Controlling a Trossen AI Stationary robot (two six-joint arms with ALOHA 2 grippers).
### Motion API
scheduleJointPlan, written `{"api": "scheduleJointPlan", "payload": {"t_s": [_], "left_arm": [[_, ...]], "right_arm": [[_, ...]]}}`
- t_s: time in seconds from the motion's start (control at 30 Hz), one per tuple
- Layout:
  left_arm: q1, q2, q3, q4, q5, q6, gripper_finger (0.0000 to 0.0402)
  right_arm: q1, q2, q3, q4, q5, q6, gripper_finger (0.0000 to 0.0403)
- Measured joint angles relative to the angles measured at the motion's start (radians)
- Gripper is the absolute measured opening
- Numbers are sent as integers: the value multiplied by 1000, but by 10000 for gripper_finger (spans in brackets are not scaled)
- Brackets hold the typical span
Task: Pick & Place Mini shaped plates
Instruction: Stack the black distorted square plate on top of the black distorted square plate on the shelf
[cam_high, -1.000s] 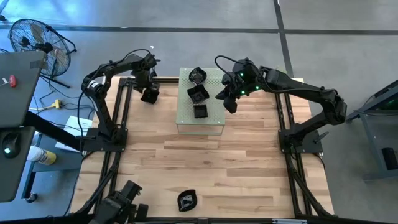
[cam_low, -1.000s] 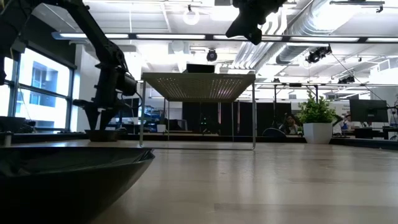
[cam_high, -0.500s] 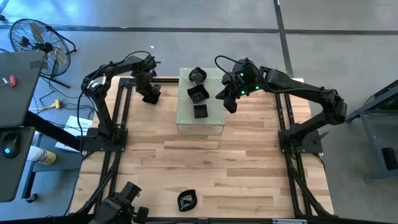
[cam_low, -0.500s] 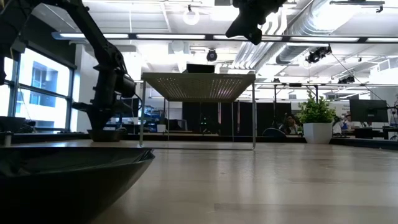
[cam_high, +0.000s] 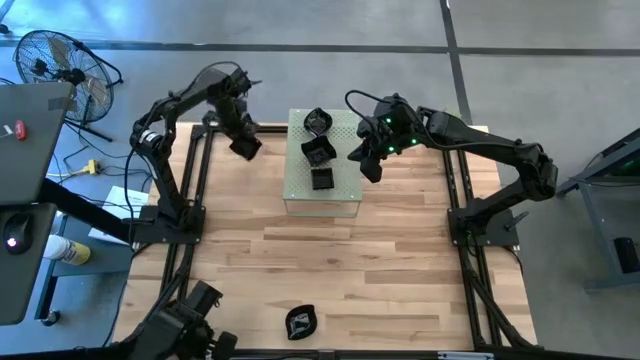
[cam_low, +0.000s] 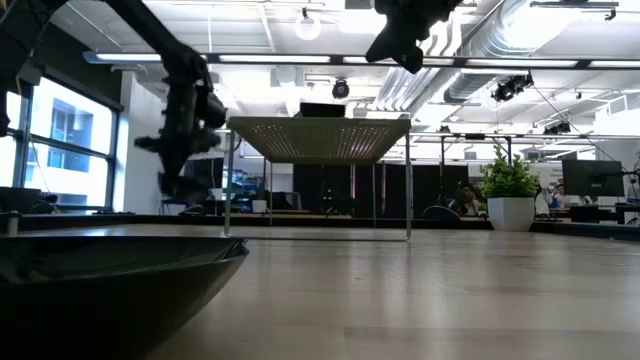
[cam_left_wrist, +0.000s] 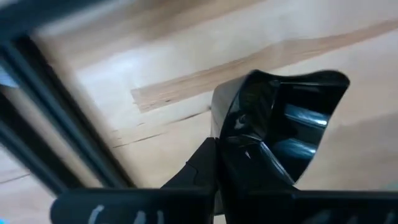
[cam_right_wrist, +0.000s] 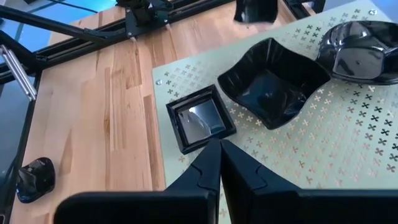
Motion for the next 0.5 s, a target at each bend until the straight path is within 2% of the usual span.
{"api": "scheduleJointPlan", "payload": {"t_s": [0.17, 0.37, 0.5], "left_arm": [[0, 0, 221, -138, 55, 54, 2], [-2, 0, 512, -294, 198, 83, 2], [-56, -13, 643, -294, 297, 91, 2]], "right_arm": [[0, -3, 0, -30, 0, 0, 4], [0, -44, 0, -71, -1, 4, 4], [-3, -80, 0, -68, 3, -19, 2]]}}
